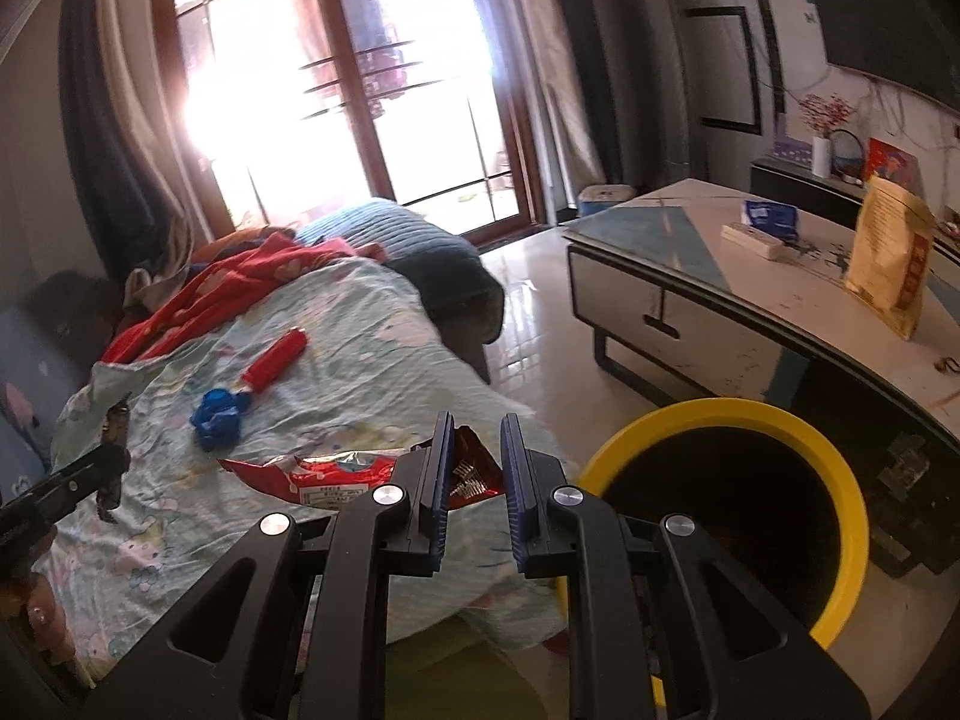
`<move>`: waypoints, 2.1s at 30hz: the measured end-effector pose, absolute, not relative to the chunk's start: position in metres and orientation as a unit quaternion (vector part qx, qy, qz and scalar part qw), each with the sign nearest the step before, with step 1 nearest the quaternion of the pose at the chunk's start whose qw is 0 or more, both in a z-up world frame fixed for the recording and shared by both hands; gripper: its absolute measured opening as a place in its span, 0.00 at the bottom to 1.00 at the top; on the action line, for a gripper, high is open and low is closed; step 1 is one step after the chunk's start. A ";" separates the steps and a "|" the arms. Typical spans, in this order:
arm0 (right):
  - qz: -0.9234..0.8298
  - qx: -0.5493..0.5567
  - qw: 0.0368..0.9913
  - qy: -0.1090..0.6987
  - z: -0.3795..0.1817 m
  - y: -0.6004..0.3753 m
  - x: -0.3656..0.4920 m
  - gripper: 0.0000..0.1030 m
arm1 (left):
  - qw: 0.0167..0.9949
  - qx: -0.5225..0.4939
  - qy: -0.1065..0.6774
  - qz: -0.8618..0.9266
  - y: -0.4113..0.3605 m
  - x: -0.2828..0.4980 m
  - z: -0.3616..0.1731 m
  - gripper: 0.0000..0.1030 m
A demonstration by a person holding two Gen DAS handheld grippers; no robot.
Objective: Collect trash
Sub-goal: 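Carry the chocolate wrapper and red wrapper with both tools over the yellow-rimmed bin, then open the left tool and the right tool to drop both wrappers into the bin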
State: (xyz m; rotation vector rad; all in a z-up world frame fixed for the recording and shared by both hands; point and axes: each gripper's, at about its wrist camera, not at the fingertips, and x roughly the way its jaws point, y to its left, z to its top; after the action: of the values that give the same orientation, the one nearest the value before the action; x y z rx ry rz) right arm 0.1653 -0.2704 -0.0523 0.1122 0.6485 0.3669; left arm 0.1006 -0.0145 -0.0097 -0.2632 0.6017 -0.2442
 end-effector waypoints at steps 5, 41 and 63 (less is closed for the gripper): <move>0.150 0.062 0.936 0.312 -0.052 -0.296 0.166 0.15 | 0.937 -0.121 0.293 -0.145 -0.039 0.112 -0.006 0.08; -0.015 0.152 0.924 0.349 -0.103 -0.443 0.172 0.15 | 0.890 -0.048 0.350 -0.290 -0.203 0.177 -0.052 0.09; -0.009 0.218 0.902 0.372 -0.130 -0.469 0.180 0.25 | 0.853 -0.038 0.413 -0.316 -0.241 0.218 -0.105 0.21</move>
State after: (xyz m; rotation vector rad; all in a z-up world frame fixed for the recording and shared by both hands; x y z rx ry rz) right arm 0.1800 -0.4690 -0.1301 0.4515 0.7692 -0.0186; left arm 0.2177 -0.2413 -0.1050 -0.0798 0.8686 -0.6645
